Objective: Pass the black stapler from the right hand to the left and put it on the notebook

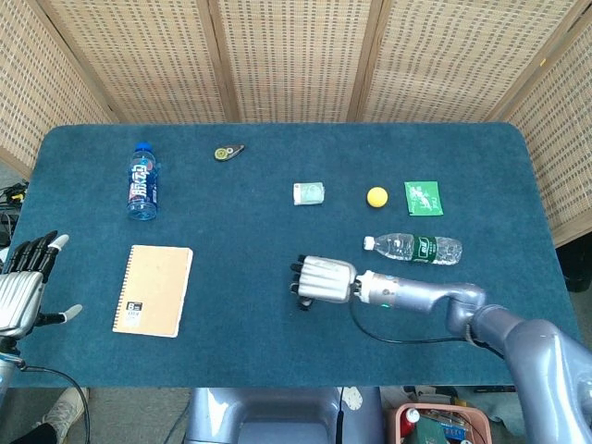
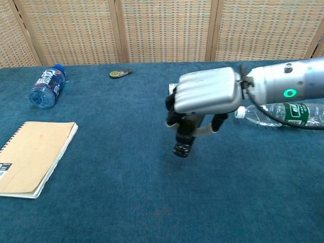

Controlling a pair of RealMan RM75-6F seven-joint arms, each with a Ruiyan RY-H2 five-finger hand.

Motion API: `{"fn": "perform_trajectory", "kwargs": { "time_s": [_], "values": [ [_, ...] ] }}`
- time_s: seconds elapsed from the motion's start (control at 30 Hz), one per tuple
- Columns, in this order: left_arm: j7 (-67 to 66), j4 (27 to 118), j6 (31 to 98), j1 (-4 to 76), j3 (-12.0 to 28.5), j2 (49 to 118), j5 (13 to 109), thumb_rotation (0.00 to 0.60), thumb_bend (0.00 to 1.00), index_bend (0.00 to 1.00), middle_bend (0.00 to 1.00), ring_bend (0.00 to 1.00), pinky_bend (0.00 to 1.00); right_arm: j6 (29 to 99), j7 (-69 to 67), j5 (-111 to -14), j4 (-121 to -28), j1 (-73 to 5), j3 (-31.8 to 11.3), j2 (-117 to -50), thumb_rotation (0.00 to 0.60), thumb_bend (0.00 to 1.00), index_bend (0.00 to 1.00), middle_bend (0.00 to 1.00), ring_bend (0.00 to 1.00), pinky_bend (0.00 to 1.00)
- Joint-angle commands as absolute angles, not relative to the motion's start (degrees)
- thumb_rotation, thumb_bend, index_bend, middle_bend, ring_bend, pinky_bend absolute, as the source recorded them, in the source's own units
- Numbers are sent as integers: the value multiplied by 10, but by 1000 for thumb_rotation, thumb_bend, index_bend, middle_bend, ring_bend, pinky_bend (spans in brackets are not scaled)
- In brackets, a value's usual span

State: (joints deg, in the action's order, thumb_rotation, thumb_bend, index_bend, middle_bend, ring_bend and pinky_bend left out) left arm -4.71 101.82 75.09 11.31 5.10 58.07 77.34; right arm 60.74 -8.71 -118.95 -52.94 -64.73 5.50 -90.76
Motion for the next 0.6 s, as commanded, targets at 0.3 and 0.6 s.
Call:
{"fn": "perform_trajectory", "kwargs": {
  "time_s": [0.3, 0.6],
  "values": [
    [-10, 1006, 744, 113, 53, 567, 763, 600, 0, 0, 0, 0, 0, 535, -83, -1161, -493, -727, 38, -1013, 600, 476, 541, 538, 350, 468],
    [-10, 1004, 737, 117, 50, 567, 764, 600, 0, 0, 0, 0, 0, 563, -46, -1133, -487, -713, 34, -1014, 600, 0, 81, 75, 0, 201]
  ]
}}
